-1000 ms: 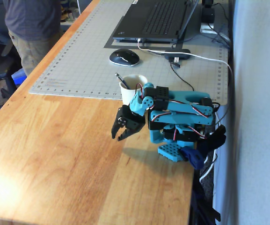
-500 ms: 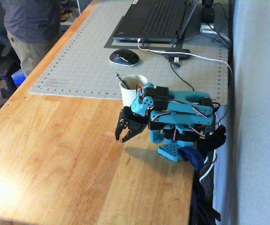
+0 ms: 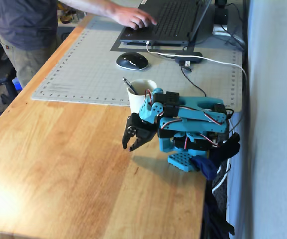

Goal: Grasp a pen and put it in a mug.

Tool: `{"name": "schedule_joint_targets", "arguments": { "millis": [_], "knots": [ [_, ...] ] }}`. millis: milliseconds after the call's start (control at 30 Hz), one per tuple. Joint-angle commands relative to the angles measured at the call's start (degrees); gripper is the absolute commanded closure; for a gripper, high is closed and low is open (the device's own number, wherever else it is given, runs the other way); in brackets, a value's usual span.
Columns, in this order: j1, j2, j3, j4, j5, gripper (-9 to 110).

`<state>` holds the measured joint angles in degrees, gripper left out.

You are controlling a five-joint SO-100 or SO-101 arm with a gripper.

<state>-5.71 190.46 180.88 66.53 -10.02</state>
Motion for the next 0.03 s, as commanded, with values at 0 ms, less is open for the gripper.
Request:
{"name": "schedule_joint_targets", "arguments": {
  "millis": [0],
  "knots": [
    [-0.53,1.58,-1.05,0.18,0.44,96]
  ]
}}
